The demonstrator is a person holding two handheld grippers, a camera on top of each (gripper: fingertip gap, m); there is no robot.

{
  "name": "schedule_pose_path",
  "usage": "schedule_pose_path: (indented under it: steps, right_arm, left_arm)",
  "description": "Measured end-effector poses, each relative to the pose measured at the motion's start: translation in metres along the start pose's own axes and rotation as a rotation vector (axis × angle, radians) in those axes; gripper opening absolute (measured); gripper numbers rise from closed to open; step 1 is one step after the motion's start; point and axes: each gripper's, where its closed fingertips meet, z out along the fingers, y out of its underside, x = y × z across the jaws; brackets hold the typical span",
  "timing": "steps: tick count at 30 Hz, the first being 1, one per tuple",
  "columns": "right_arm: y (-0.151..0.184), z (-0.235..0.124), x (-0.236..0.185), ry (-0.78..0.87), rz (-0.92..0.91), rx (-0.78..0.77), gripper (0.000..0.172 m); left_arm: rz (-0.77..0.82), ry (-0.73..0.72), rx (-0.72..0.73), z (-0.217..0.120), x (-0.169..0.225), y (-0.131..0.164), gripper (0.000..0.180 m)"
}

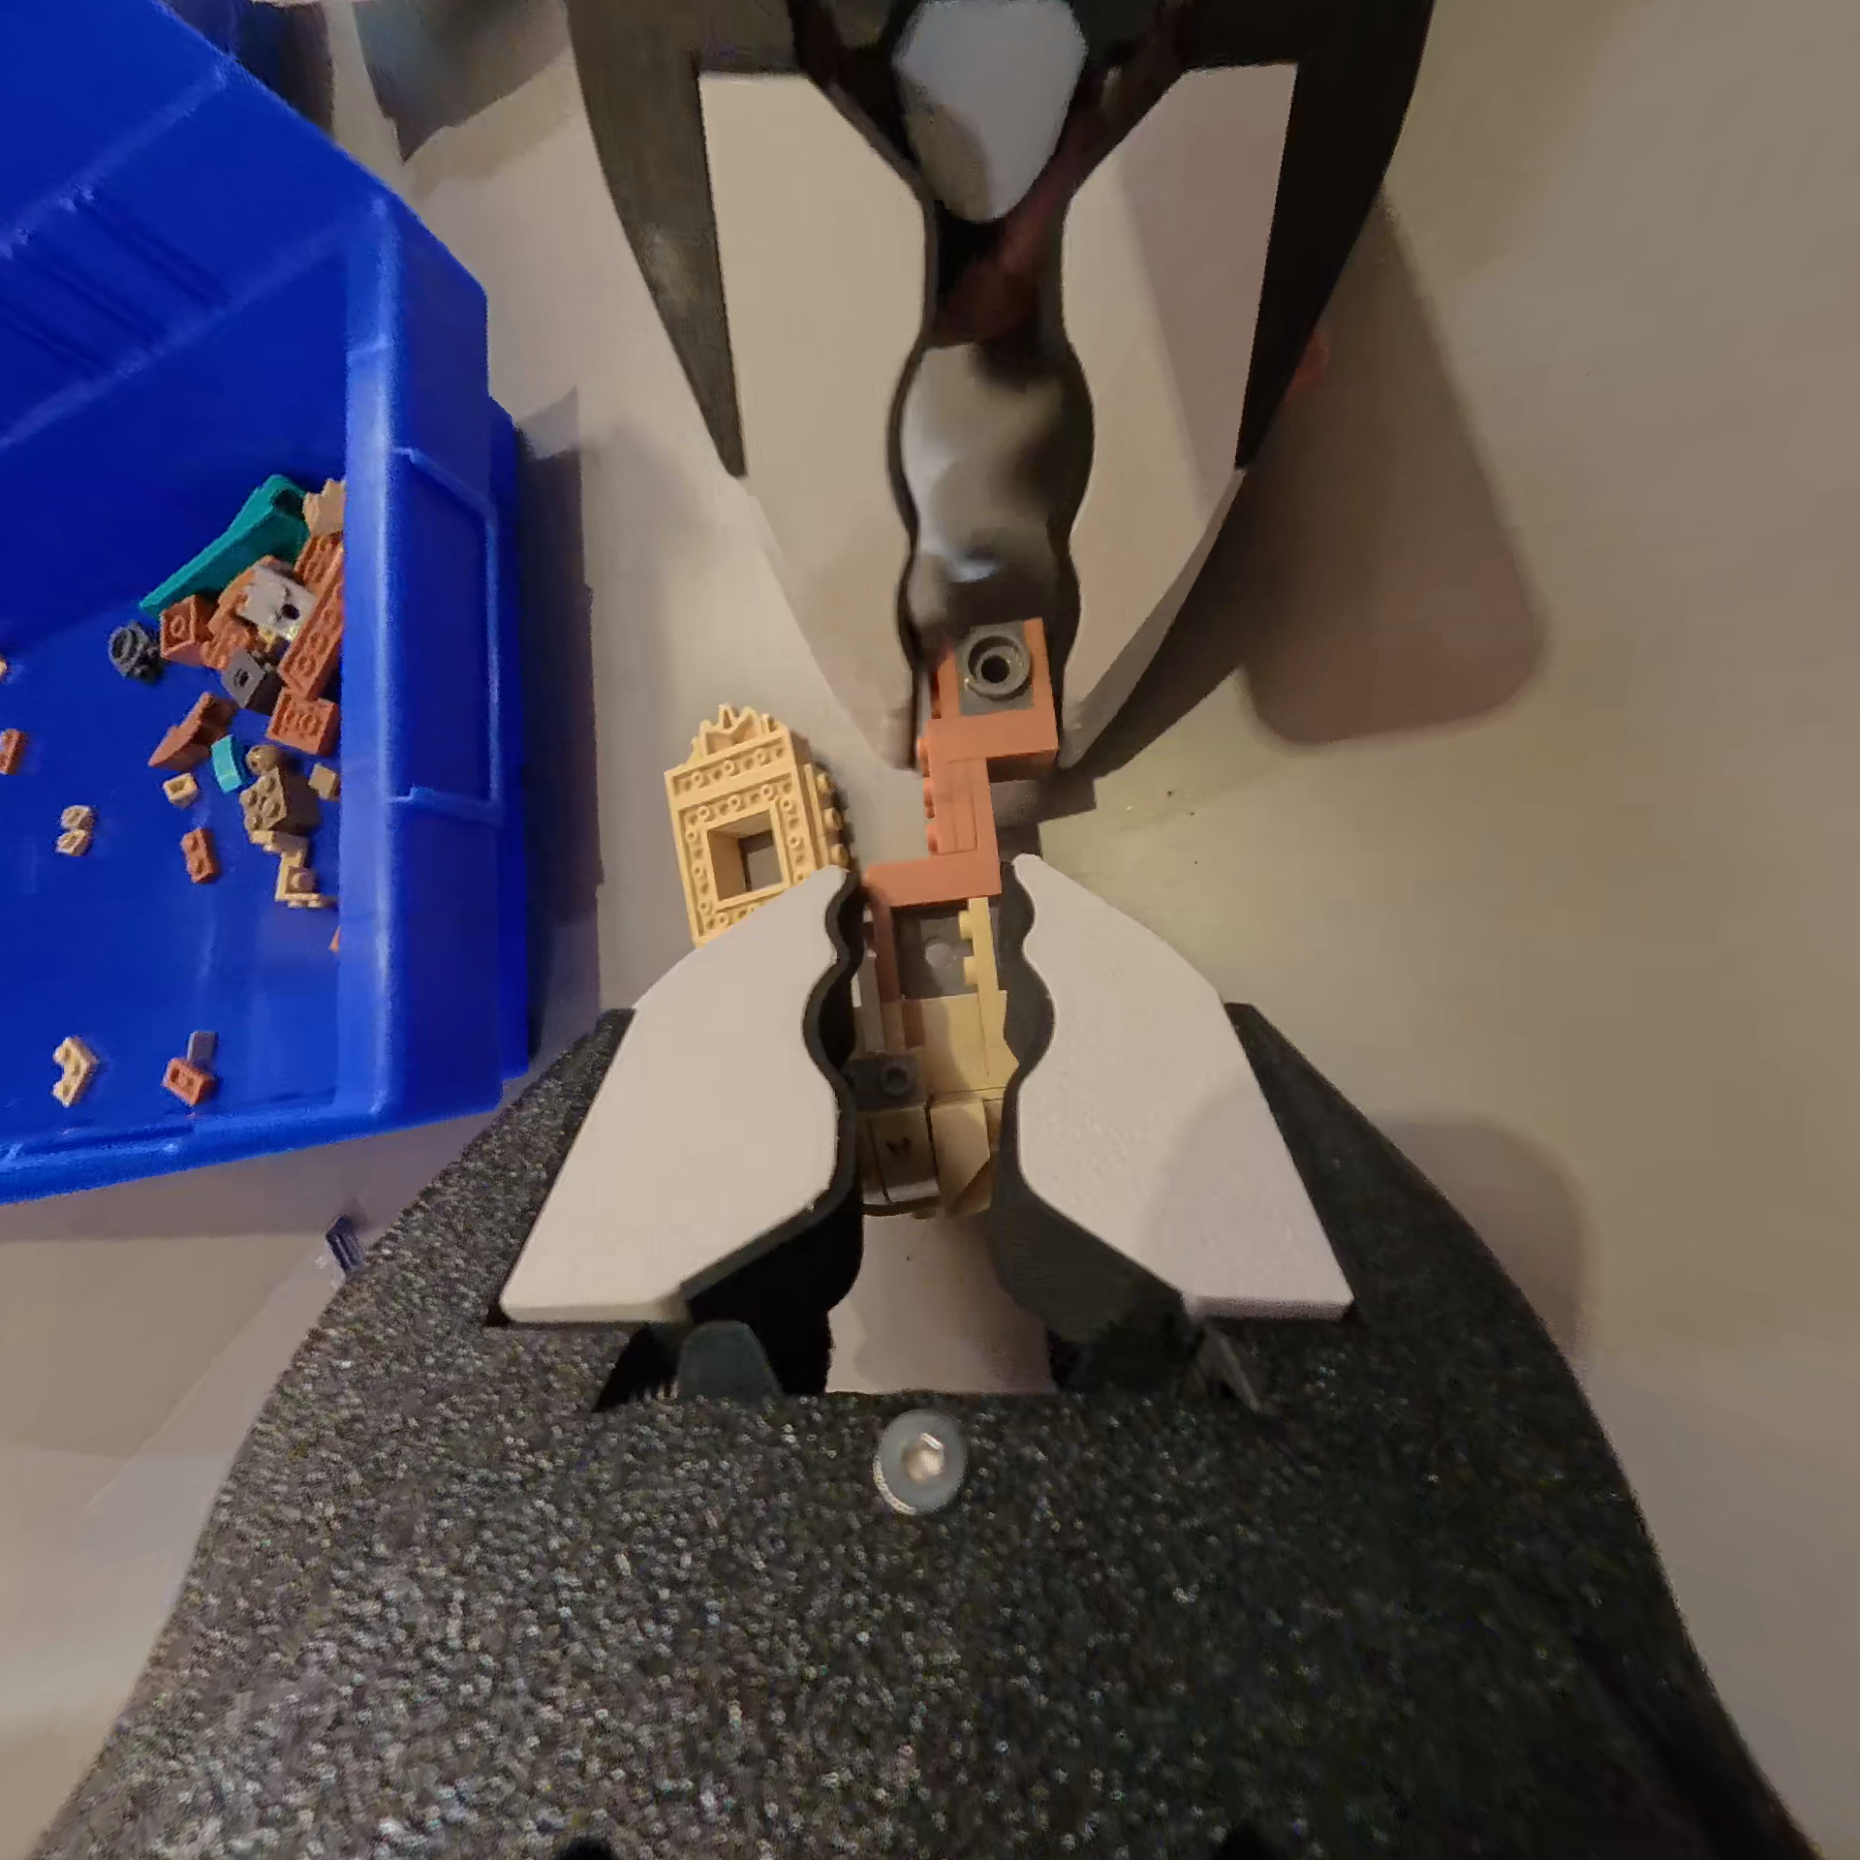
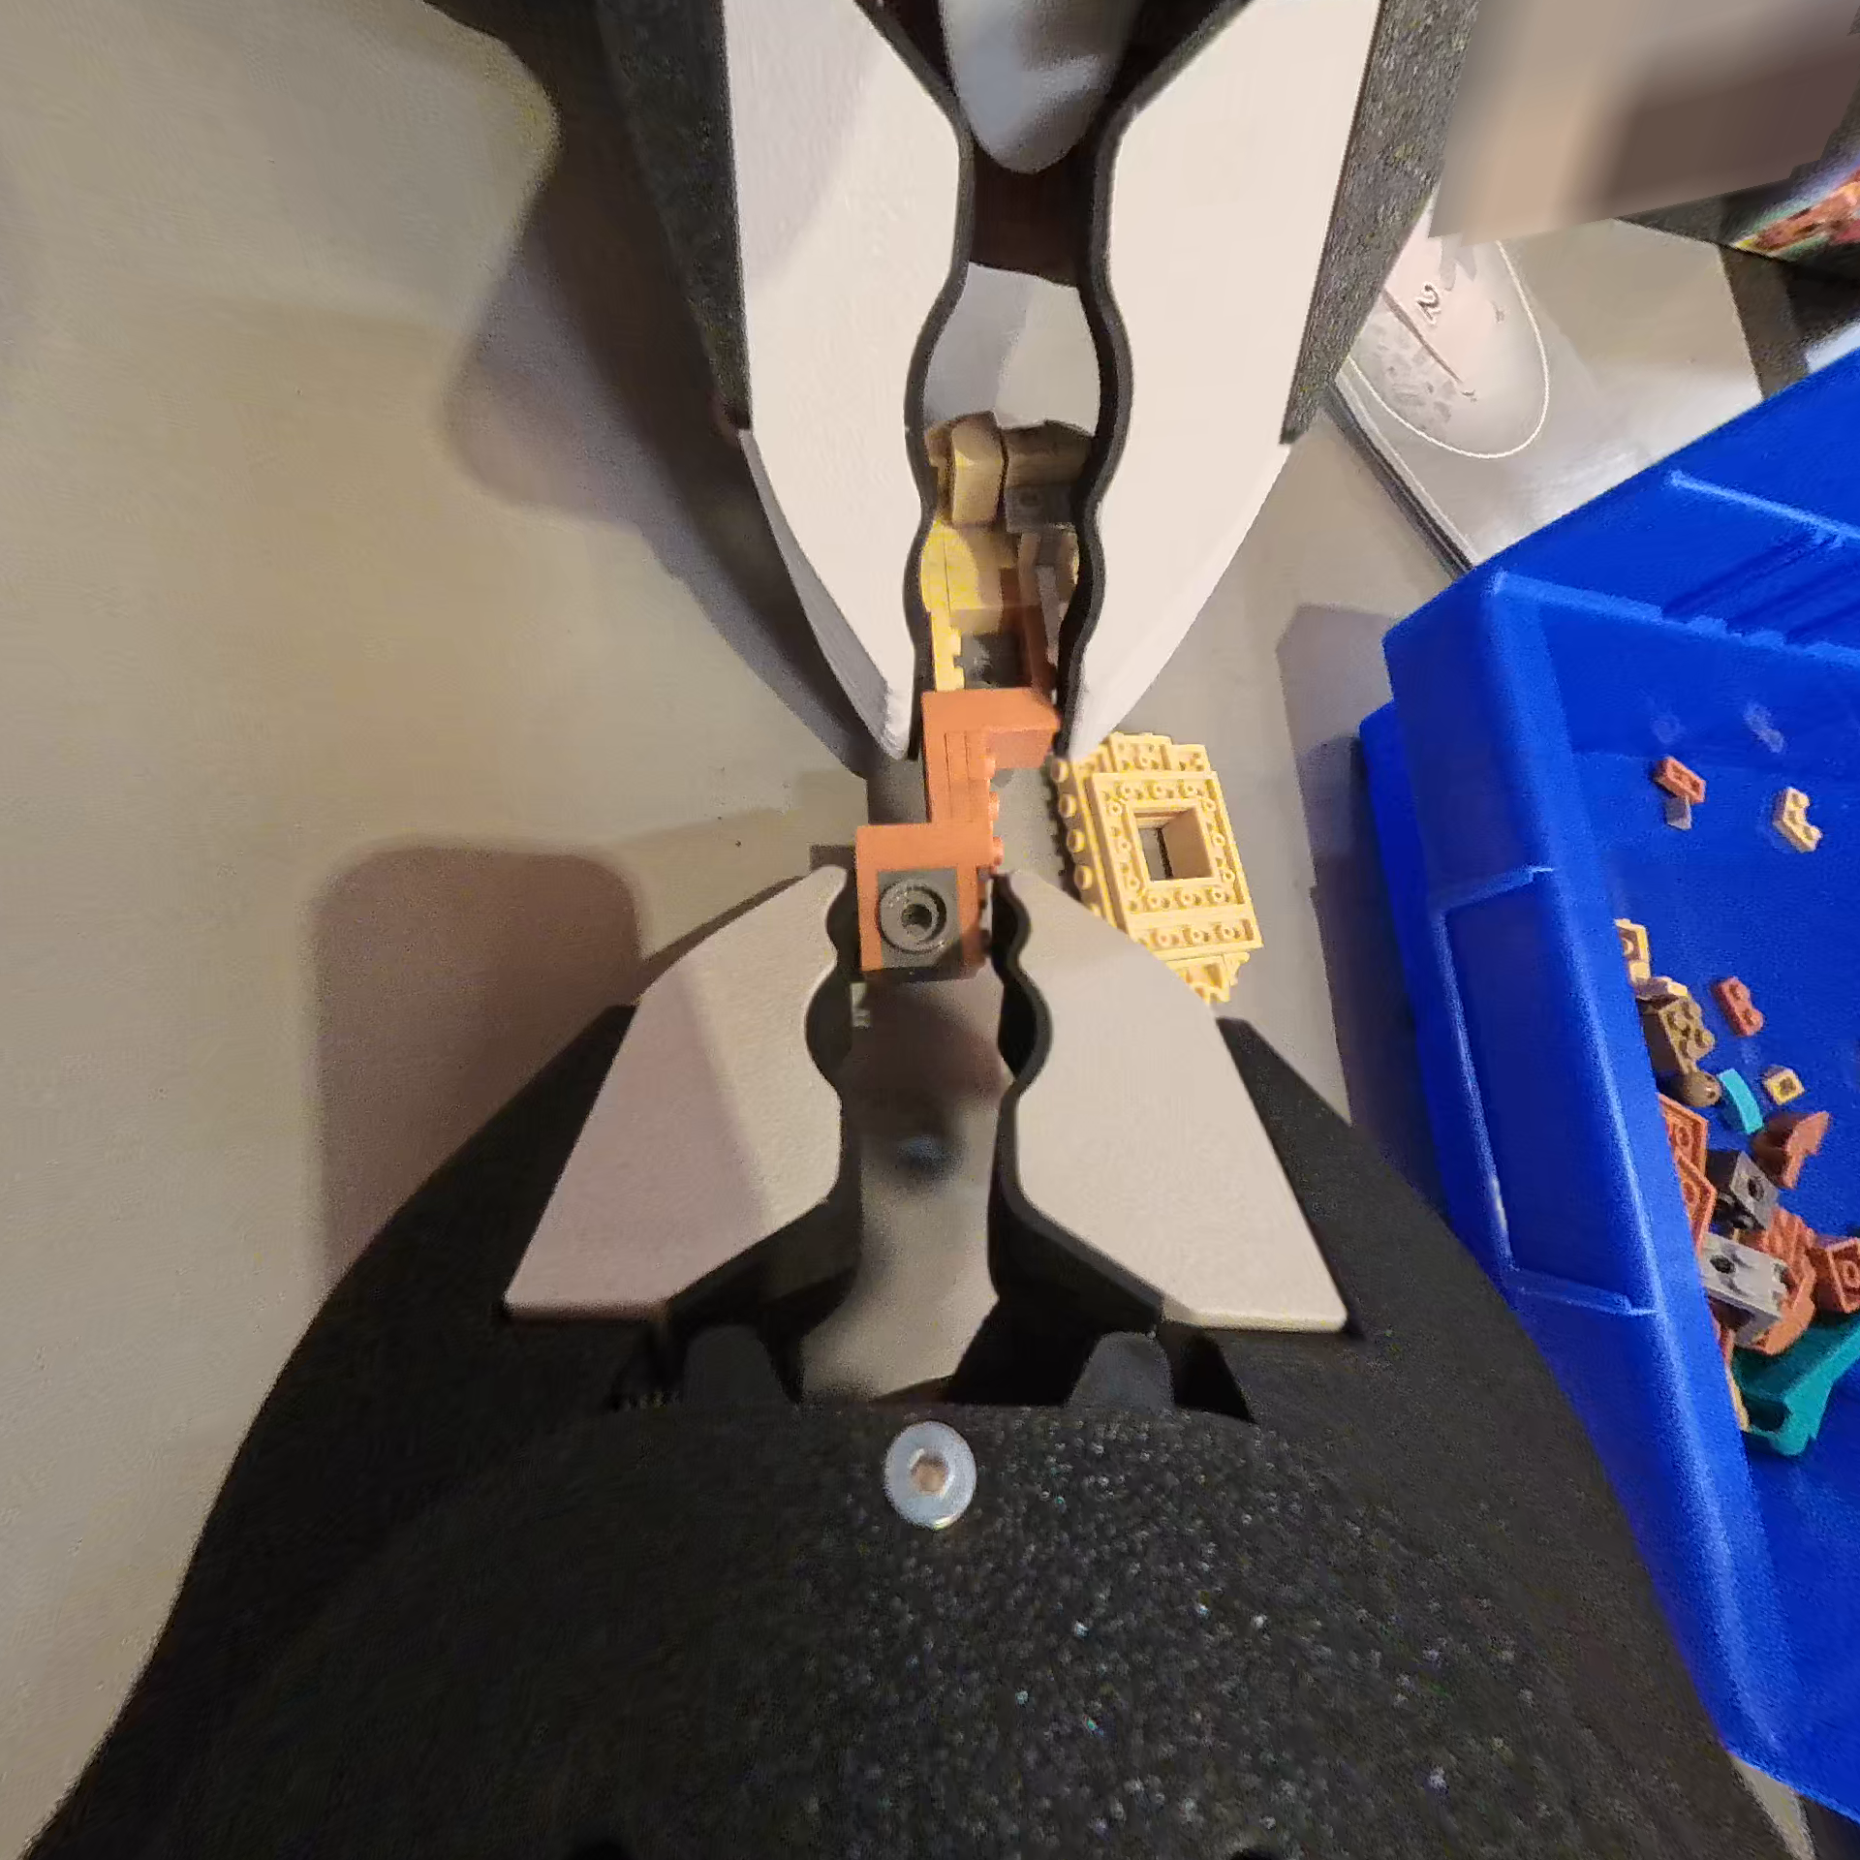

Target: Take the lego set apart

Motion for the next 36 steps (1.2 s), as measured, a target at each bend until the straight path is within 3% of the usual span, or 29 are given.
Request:
schedule_pose_path:
  steps: [5,9,17,19,25,29,36]
  right_arm:
    - [0.001,-0.001,-0.008,-0.072,0.023,0.003,0.025]
    - [0.003,-0.004,-0.007,-0.144,0.14,0.014,0.024]
    - [0.005,-0.01,-0.003,-0.102,0.024,0.033,0.024]
    - [0.006,-0.01,0.003,-0.03,-0.074,0.041,0.024]
    - [-0.013,-0.014,0.015,0.206,-0.369,0.136,0.024]
    - [-0.027,-0.016,0.016,0.312,-0.496,0.179,0.024]
    - [-0.04,-0.021,0.023,0.446,-0.582,0.208,0.024]
  left_arm:
    - [0.1,-0.016,-0.02,0.001,0.005,-0.002,0.025]
    - [0.269,-0.03,-0.043,0.003,0.016,-0.003,0.026]
    - [0.083,0.033,-0.025,-0.001,0.012,0.001,0.026]
    - [0.047,0.045,-0.011,-0.004,0.01,0.002,0.037]
    - [-0.246,0.106,0.23,-0.026,-0.006,-0.029,0.043]
    - [-0.418,0.16,0.281,-0.026,-0.011,-0.034,0.041]
    - [-0.435,0.194,0.296,-0.021,-0.004,-0.041,0.024]
